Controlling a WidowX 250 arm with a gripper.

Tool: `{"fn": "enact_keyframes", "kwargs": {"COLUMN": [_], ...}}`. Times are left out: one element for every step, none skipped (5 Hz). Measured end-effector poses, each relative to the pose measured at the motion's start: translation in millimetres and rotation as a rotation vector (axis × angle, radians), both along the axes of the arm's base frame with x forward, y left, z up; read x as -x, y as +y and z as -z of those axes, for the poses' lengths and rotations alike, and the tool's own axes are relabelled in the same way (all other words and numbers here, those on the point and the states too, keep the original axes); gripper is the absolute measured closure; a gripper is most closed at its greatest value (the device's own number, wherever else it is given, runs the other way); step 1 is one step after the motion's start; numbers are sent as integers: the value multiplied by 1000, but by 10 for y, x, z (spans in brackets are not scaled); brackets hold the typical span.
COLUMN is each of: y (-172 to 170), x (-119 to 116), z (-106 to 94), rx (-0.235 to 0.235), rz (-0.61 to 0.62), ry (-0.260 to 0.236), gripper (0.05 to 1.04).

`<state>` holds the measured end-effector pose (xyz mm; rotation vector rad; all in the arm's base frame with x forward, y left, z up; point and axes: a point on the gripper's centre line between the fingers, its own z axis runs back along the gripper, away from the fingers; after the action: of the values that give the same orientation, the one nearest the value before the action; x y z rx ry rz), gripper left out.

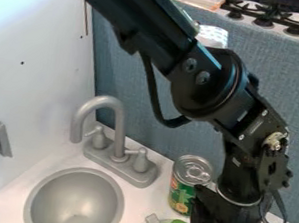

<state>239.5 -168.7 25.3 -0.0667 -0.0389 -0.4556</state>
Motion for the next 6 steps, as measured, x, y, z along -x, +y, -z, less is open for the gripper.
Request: {"fn": "enact_keyframes", "kwargs": {"y": [24,-183,-430,-695,-852,-966], "x": [33,36,94,94,15,-78], "z": [79,0,-85,-173,-100,17], "rx": [-17,-21,5,50,47,37], "rz": [-2,52,119,221,275,305], "ry": [24,-8,-29,-46,-32,-6], "gripper": [81,81,81,81,81,81]}}
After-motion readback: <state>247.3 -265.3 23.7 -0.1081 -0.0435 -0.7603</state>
